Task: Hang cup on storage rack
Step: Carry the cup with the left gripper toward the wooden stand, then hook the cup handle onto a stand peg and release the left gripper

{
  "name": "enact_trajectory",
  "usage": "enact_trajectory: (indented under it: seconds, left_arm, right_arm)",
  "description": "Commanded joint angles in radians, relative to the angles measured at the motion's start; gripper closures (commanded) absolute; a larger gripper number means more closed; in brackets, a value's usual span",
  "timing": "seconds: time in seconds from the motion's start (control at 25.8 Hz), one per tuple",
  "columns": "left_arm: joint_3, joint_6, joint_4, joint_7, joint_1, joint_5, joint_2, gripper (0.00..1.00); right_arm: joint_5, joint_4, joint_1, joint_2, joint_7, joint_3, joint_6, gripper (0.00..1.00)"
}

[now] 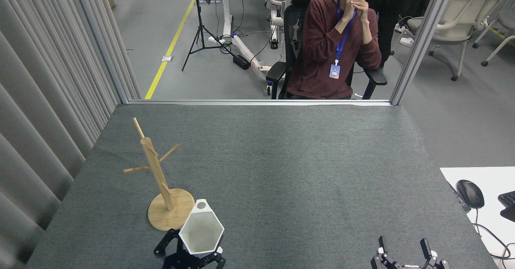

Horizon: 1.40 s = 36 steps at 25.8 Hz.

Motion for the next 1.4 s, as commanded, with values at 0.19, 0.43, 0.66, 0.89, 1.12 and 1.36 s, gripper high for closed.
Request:
enact_trajectory:
  seconds: [0.19,0.43,0.66,0.89,1.12,1.36]
  left_arm:
    - [0.161,0.208,-0.053,0.013,0.033,-0.039,0.016,0.67]
    - [0.343,0.235,0.1,0.065,-0.112,-0.283,0.005,0.65]
    - [0.373,0.235,0.169,0.065,-0.202,-0.325,0.019,0.65]
    - [0.383,0.235,0.187,0.065,-0.236,-0.329,0.019,0.64]
    - [0.385,0.229,0.206,0.063,-0.271,-0.329,0.034,0.62]
    - [0.377,0.229,0.209,0.065,-0.267,-0.383,0.037,0.61]
  right_arm:
    - [0.035,0.013,0.035,-0.022,0.0,0.01,0.001,0.01]
    - [0.036,0.013,0.034,-0.014,0.002,0.011,0.003,0.01]
    - [0.035,0.013,0.034,-0.014,0.0,0.01,0.003,0.01]
    - [0.035,0.012,0.035,-0.013,0.0,0.01,0.003,0.01]
    - [0.033,0.013,0.035,-0.011,0.0,0.008,0.004,0.01]
    - [0.033,0.013,0.034,-0.005,0.0,0.008,0.004,0.01]
